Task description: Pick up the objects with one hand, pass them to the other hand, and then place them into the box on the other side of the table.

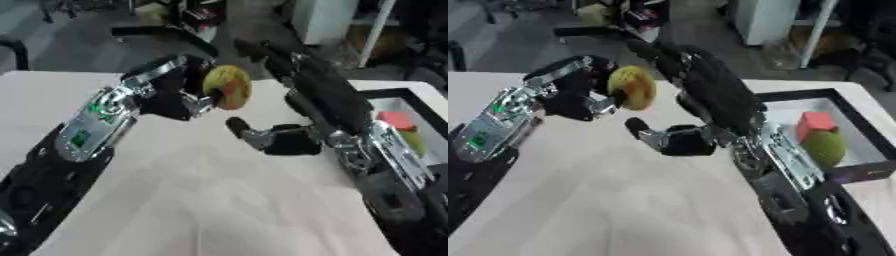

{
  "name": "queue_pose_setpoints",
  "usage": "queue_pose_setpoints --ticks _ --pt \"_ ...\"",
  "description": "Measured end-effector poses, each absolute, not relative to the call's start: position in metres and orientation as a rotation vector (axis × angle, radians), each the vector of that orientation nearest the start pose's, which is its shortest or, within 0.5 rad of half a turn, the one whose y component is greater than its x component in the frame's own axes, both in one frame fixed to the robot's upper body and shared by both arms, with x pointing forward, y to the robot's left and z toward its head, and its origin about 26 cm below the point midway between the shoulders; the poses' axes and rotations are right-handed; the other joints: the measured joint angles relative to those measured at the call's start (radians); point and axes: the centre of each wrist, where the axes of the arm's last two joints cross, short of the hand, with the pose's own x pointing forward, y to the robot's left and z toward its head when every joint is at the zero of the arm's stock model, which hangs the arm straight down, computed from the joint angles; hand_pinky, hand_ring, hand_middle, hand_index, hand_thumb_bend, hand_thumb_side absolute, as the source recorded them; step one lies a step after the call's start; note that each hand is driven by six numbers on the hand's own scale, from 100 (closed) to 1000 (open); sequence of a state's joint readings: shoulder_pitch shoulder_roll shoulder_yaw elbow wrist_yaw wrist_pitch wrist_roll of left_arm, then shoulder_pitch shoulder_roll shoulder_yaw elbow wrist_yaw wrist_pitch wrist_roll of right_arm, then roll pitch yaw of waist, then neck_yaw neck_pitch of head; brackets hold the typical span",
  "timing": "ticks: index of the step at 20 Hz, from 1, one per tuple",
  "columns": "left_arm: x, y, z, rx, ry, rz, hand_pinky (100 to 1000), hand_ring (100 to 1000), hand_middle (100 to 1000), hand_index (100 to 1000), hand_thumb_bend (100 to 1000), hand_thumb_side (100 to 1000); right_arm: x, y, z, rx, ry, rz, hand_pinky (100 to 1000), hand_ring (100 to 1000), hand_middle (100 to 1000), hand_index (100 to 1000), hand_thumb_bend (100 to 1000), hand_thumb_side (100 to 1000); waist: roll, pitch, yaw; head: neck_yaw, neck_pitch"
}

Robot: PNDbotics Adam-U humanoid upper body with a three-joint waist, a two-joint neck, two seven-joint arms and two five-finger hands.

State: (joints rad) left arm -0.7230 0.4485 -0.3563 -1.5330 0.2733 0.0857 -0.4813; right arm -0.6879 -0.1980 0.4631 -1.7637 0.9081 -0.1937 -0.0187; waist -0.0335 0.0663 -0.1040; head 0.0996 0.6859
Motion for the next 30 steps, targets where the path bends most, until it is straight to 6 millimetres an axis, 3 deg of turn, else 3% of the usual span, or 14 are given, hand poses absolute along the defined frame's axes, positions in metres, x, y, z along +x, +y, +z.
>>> queue_pose_setpoints --ticks 12,16,17,20,22,25,26,30 --pt "0.385 0.181 0.225 -0.502 -1.816 -1.191 416 385 330 427 121 100 0.329 -0.089 0.215 0.774 2.847 -1.524 716 692 743 947 246 330 0.000 0.000 0.000 -0.004 0.007" --pt "0.383 0.179 0.227 -0.512 -1.819 -1.207 417 385 331 427 124 100 0.329 -0.088 0.213 0.775 2.845 -1.543 690 671 724 934 170 277 0.000 0.000 0.000 -0.004 0.007" --pt "0.383 0.179 0.228 -0.513 -1.821 -1.209 417 386 331 428 124 100 0.330 -0.088 0.213 0.777 2.845 -1.545 665 645 698 918 114 241 0.000 0.000 0.000 -0.005 0.007" --pt "0.382 0.179 0.229 -0.512 -1.818 -1.216 419 387 333 429 125 100 0.330 -0.087 0.212 0.781 2.851 -1.546 530 548 583 837 100 154 0.000 0.000 0.000 -0.005 0.007" --pt "0.381 0.179 0.229 -0.511 -1.815 -1.222 419 388 334 430 132 100 0.330 -0.087 0.212 0.801 2.858 -1.532 385 464 487 743 100 102 0.000 0.000 0.000 -0.005 0.007" --pt "0.381 0.178 0.230 -0.509 -1.817 -1.226 423 392 337 434 139 100 0.330 -0.087 0.212 0.855 2.883 -1.488 235 368 383 615 100 153 -0.001 0.000 0.001 -0.005 0.007" --pt "0.381 0.178 0.231 -0.508 -1.819 -1.227 427 396 341 438 146 100 0.330 -0.087 0.212 0.877 2.897 -1.460 184 334 343 533 100 179 -0.001 0.000 0.001 -0.005 0.007" --pt "0.382 0.178 0.232 -0.501 -1.825 -1.234 469 436 389 490 221 100 0.330 -0.086 0.209 0.964 2.957 -1.323 161 317 297 382 100 100 -0.002 0.000 0.001 -0.005 0.007"
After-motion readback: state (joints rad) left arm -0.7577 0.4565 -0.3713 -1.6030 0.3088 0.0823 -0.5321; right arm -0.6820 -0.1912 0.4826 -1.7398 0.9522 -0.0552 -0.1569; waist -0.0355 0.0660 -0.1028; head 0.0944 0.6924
